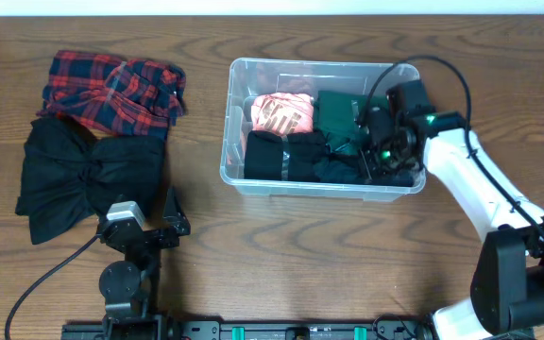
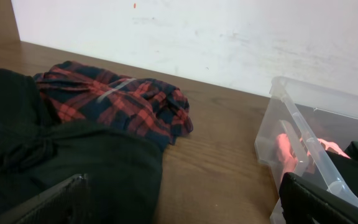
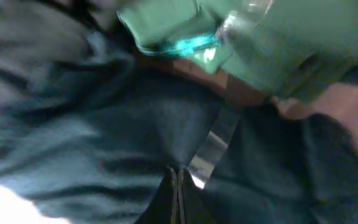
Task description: Pack container
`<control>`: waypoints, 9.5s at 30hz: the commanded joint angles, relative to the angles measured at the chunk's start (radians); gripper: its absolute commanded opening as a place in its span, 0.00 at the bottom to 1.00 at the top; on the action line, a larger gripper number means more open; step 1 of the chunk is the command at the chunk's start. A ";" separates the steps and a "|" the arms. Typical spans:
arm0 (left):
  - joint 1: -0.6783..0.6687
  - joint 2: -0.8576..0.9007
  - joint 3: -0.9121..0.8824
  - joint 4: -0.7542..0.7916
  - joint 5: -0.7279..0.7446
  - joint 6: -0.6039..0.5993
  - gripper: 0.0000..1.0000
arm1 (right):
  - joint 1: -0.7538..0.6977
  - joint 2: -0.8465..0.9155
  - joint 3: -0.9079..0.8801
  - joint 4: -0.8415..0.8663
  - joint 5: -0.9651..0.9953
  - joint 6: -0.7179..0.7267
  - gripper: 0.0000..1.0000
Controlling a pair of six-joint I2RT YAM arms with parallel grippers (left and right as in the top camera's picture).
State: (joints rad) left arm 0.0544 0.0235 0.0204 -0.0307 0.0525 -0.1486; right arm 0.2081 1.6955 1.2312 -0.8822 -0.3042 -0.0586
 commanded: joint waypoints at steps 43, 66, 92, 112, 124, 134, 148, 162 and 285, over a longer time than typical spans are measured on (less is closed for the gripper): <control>0.002 0.171 0.263 -0.211 0.017 0.024 0.98 | -0.480 0.011 0.571 -0.100 0.117 0.170 0.99; 0.002 1.305 0.797 -0.550 0.042 0.131 0.98 | -0.480 0.011 0.571 -0.101 0.117 0.170 0.99; 0.000 1.523 0.797 -0.348 -0.502 0.118 0.98 | -0.478 0.011 0.571 -0.101 0.117 0.170 0.99; 0.001 1.641 0.797 -0.318 -0.642 0.156 0.98 | -0.478 0.011 0.571 -0.102 0.117 0.170 0.99; 0.001 1.680 0.798 -0.274 -0.769 0.125 0.41 | -0.477 0.011 0.571 -0.102 0.117 0.170 0.99; 0.000 1.550 0.938 -0.494 -0.738 -0.007 0.06 | -0.477 0.011 0.571 -0.102 0.117 0.170 0.99; 0.000 1.340 1.577 -1.022 -0.283 -0.006 0.06 | -0.477 0.011 0.571 -0.101 0.117 0.170 0.99; -0.006 1.340 1.852 -0.947 0.468 -0.137 0.06 | -0.477 0.011 0.571 -0.101 0.117 0.170 0.99; -0.698 1.780 1.764 -0.087 0.771 -0.836 0.06 | -0.478 0.011 0.571 -0.102 0.117 0.170 0.99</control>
State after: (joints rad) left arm -0.6170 1.8679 1.7611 -0.1513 0.7860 -0.9878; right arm -0.2668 1.6955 1.7905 -0.9829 -0.1864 0.0994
